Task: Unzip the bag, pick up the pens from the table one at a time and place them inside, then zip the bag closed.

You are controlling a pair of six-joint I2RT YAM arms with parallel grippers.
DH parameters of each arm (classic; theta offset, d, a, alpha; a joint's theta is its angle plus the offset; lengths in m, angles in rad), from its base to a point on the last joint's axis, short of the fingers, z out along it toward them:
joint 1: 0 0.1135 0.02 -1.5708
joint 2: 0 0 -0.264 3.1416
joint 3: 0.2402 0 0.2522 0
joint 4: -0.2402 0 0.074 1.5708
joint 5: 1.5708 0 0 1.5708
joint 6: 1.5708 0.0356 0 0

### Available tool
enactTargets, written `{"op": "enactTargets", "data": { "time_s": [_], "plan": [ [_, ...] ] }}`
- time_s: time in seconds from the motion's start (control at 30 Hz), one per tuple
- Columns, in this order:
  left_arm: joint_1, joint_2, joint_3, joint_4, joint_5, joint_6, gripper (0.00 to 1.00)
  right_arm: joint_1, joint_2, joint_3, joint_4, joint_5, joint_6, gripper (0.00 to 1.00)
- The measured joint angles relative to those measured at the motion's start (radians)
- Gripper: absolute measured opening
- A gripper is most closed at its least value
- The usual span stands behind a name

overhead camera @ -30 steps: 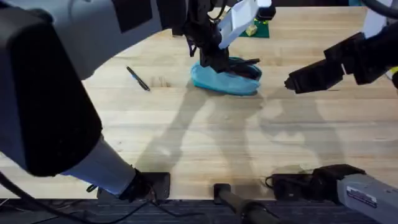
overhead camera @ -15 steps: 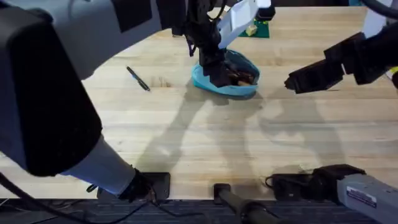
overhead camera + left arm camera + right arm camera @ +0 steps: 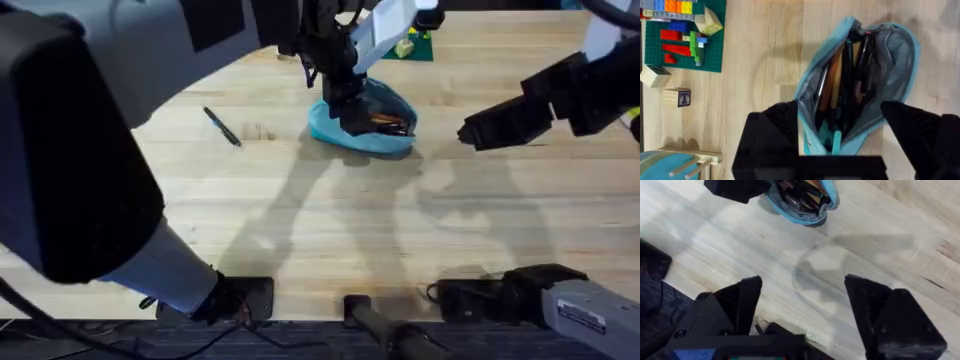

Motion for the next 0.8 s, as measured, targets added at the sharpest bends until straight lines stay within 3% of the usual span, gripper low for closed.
{"op": "enactTargets", "data": {
  "time_s": [0.23, 0.43, 0.63, 0.8],
  "plan": [
    [0.000, -0.041, 0.012, 0.003, -0.012, -0.031, 0.994, 0.000, 0.000, 0.000, 0.000, 0.000, 0.000, 0.998],
    [0.000, -0.141, 0.019, 0.003, -0.087, -0.118, 0.993, 0.000, 0.000, 0.000, 0.000, 0.000, 0.000, 0.997],
    [0.000, -0.227, 0.024, 0.002, -0.181, -0.249, 0.993, 0.000, 0.000, 0.000, 0.000, 0.000, 0.000, 0.997],
    [0.000, -0.292, 0.024, -0.022, -0.279, -0.405, 0.993, 0.000, 0.000, 0.000, 0.000, 0.000, 0.000, 0.997]
  ]
}}
